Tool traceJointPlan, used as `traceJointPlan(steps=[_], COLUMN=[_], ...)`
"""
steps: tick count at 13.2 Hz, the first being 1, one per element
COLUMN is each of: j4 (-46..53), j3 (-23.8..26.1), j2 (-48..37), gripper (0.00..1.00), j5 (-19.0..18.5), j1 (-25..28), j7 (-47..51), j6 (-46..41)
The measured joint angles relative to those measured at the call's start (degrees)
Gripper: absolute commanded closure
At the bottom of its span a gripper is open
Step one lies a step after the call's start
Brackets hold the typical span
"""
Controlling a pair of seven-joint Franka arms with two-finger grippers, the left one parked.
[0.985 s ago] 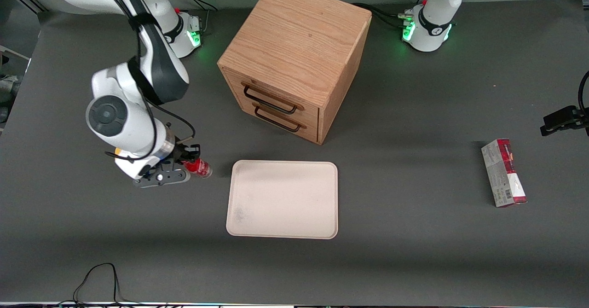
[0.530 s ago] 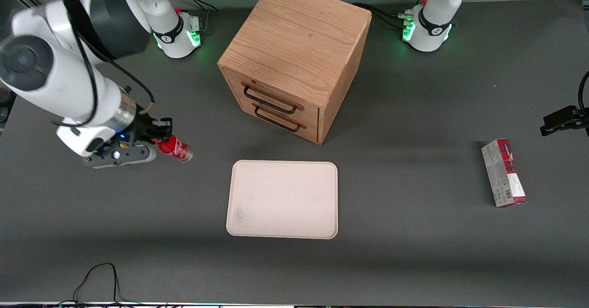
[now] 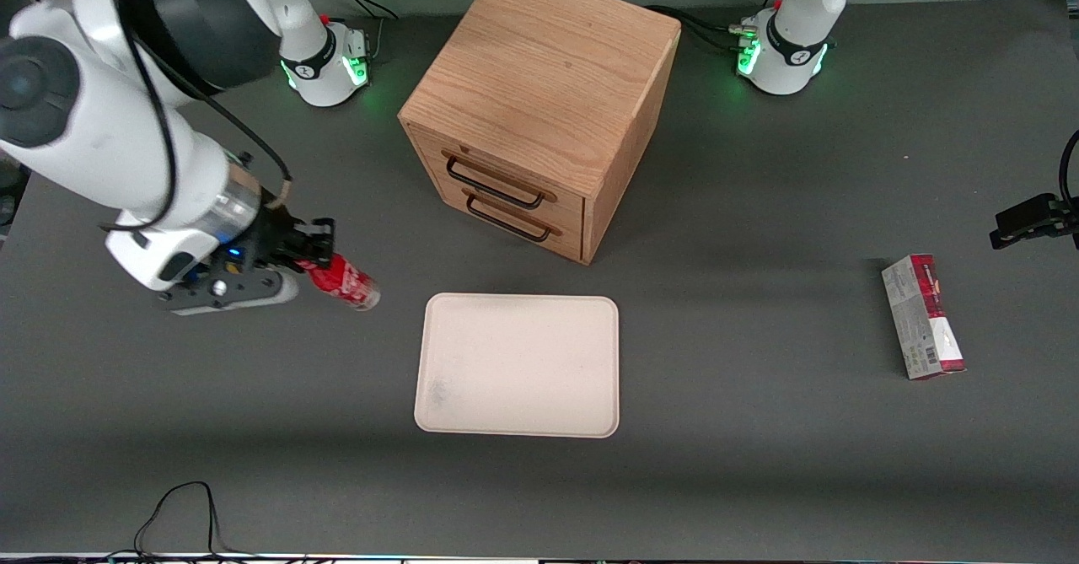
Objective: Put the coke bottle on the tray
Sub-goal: 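Carry the bottle over the white tray and lower it onto it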
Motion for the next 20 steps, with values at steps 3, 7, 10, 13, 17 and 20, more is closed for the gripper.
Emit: traceJointPlan(steps=[3, 7, 10, 13, 17, 20], j4=[5.47, 7.13, 7.29, 7.38, 7.45, 7.46], j3=[0.69, 0.5, 0.12, -0.36, -0.48, -0.49], j2=[6.12, 9.46, 13.96, 19.18, 24.5, 26.97], gripper=[1.0, 1.0, 1.0, 1.0, 1.0, 1.0], j5=[-0.25, -1.27, -1.35, -1.99, -3.65, -3.68], j1=[3.18, 3.95, 3.61, 3.43, 3.38, 3.37], j7=[5.17, 5.79, 5.79, 5.79, 5.8, 5.81], j6=[0.28, 3.33, 8.92, 13.08, 17.05, 19.97])
